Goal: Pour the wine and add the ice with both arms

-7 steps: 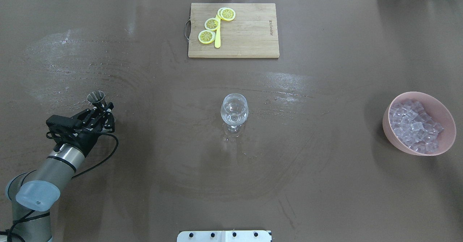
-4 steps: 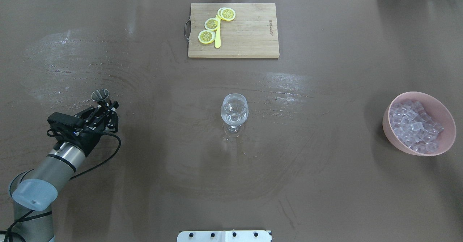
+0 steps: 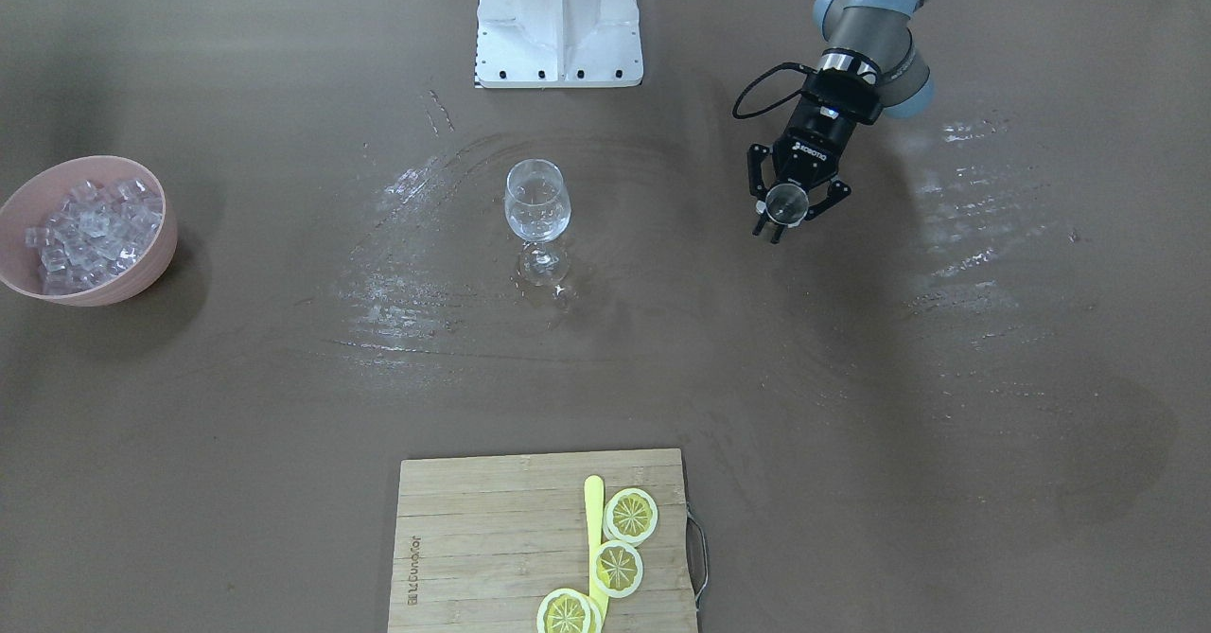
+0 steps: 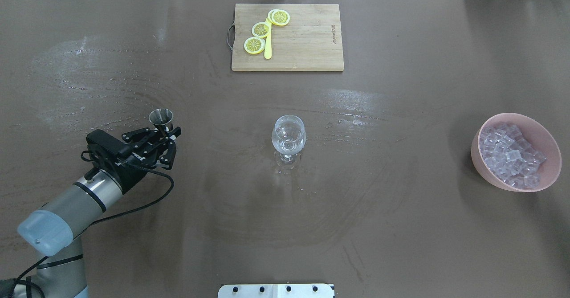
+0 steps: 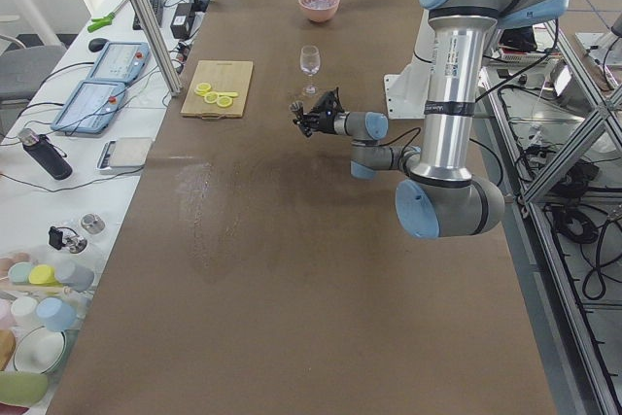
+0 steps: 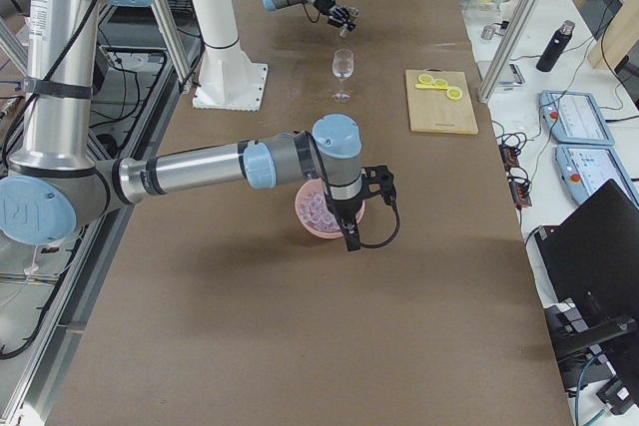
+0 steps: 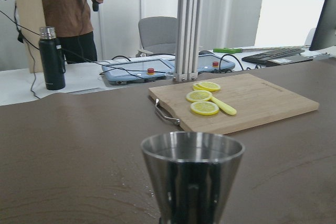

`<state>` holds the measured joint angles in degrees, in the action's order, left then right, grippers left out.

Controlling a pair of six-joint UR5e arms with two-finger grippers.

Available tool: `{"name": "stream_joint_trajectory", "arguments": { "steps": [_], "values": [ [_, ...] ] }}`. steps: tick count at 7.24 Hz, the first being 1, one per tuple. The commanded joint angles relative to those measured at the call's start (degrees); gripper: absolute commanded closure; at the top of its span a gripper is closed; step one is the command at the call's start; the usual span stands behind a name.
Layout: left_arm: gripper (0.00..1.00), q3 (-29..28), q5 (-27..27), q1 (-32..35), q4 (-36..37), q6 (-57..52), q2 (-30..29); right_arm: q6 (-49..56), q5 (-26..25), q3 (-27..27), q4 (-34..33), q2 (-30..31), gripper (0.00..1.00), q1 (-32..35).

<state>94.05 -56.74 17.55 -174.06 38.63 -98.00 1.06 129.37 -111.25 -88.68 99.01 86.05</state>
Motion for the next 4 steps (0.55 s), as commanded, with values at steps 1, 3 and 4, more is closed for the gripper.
{"name": "stream_joint_trajectory", "arguments": {
  "steps": [1, 3, 4],
  "values": [
    [1.00, 1.0, -5.6, 0.0, 2.9, -0.4, -4.9, 0.0, 0.0, 0.2, 0.0, -0.1, 0.01, 0.0],
    [1.00, 1.9, -13.6, 0.4, 7.0, -7.5, -7.4, 0.0, 0.0, 0.3, 0.0, -0.1, 0.01, 0.0],
    [1.00, 2.1, -15.3, 0.6, 7.1, -12.4, -7.8, 0.0, 0.0, 0.3, 0.0, -0.1, 0.01, 0.0]
  ]
}}
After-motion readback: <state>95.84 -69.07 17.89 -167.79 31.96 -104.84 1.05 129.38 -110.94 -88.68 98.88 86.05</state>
